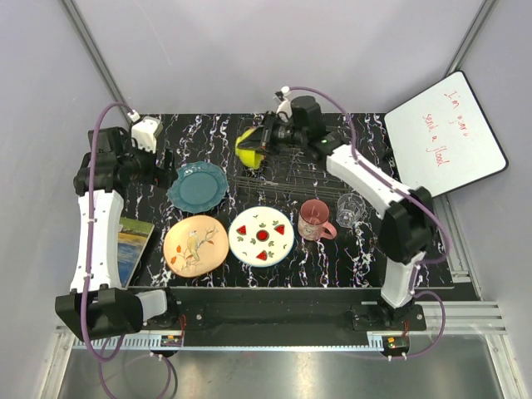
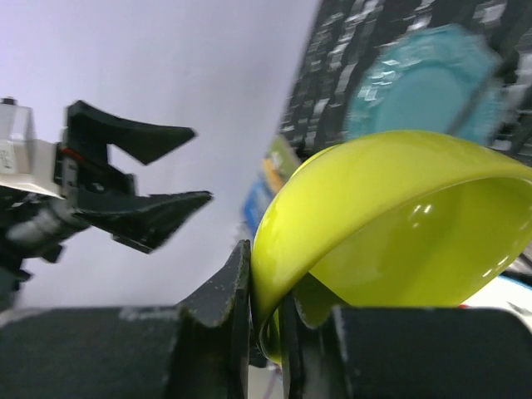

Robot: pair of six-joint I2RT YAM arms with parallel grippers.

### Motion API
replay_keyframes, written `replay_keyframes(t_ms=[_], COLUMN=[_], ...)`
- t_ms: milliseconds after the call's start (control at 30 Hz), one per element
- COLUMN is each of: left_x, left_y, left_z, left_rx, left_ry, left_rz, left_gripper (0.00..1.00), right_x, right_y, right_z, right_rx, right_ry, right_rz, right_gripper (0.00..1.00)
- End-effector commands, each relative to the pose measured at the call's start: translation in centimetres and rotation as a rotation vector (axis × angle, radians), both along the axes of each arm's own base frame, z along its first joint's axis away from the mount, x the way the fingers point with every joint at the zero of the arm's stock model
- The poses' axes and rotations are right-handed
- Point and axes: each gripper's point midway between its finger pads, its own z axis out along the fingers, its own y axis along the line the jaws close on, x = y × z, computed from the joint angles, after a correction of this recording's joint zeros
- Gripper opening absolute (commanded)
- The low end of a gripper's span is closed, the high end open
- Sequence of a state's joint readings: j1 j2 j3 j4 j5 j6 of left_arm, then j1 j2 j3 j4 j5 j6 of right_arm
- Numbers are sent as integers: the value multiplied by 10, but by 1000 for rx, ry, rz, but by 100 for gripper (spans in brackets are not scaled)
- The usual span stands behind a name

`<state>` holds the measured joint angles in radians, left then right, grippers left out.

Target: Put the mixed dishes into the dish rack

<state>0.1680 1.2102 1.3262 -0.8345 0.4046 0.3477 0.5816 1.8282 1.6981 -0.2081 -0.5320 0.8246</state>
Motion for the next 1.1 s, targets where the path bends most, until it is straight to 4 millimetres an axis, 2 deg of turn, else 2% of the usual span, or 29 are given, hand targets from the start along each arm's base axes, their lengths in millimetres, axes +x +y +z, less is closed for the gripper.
replay_keyframes(t_ms=[0, 133, 400, 467, 500, 800, 1067], left_x=[4, 4, 0, 1, 1, 1, 0], left_y=[0, 0, 3, 3, 3, 5, 4], left_z=[11, 10, 7, 8, 7, 11, 7], left_rx=[-8, -7, 15, 14, 13, 26, 23], left_ry=[-49, -48, -51, -51, -49, -59, -51], left_rz=[0, 1, 3, 5, 4, 7, 4], left_gripper=[99, 99, 99, 99, 99, 99, 99], right_x=[-13, 0, 23, 26, 31, 46, 54], right_y=[39, 45, 41, 40, 40, 36, 35], right_z=[57, 35, -35, -44, -55, -99, -123], right_rx=[316, 302, 212, 206, 196, 157, 145], right_ry=[-54, -6, 87, 99, 114, 162, 198], right_rz=[193, 174, 124, 124, 118, 94, 99], right_gripper=[0, 0, 0, 0, 0, 0, 0])
